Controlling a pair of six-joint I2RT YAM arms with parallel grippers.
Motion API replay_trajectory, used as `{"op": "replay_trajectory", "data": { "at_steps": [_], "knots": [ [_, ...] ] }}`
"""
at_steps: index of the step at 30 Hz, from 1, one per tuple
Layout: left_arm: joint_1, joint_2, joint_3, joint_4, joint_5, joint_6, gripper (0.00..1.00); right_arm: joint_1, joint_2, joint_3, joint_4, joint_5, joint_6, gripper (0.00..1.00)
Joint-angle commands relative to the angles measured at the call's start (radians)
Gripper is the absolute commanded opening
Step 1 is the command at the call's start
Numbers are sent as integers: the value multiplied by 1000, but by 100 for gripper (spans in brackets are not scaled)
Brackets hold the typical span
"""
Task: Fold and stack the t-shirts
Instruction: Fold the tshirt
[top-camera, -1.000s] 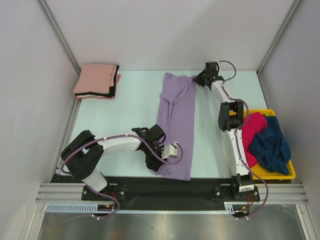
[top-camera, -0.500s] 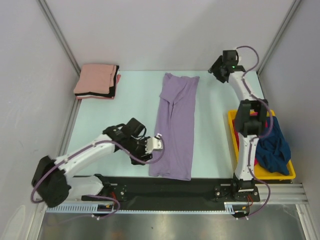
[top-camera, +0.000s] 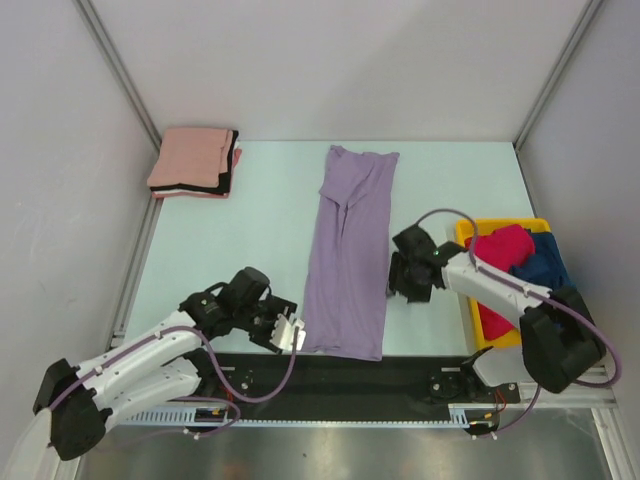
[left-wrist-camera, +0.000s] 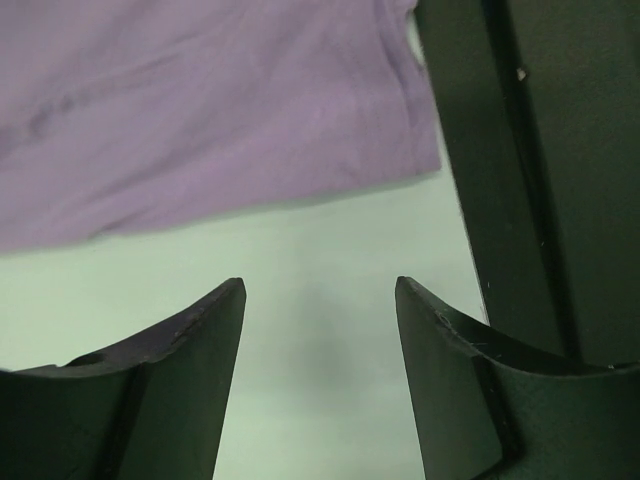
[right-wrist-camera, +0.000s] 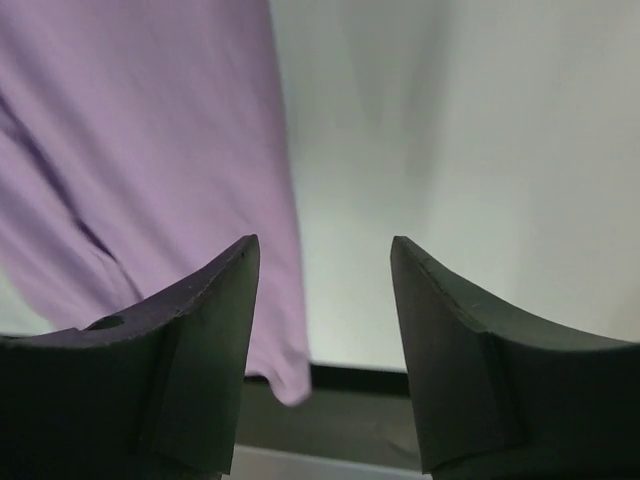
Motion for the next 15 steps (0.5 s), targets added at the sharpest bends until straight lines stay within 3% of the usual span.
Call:
{"op": "replay_trajectory", "data": {
  "at_steps": [1, 4, 7, 12, 15],
  "knots": [
    [-43, 22, -27, 144, 138, 145, 68, 100, -140, -78, -84, -17, 127, 59],
    [-74, 36, -66, 170, 142, 169, 68, 218, -205, -177, -77, -31, 239, 56],
    [-88, 51, -106, 203, 122, 194, 67, 333, -228, -282, 83, -109, 349, 55],
    [-105, 76, -135, 237, 89, 186, 67, 370, -142, -304, 155, -154, 362, 48],
    [-123, 77, -147, 278, 80, 185, 67, 368, -119, -324, 166, -181, 352, 26]
  ]
}}
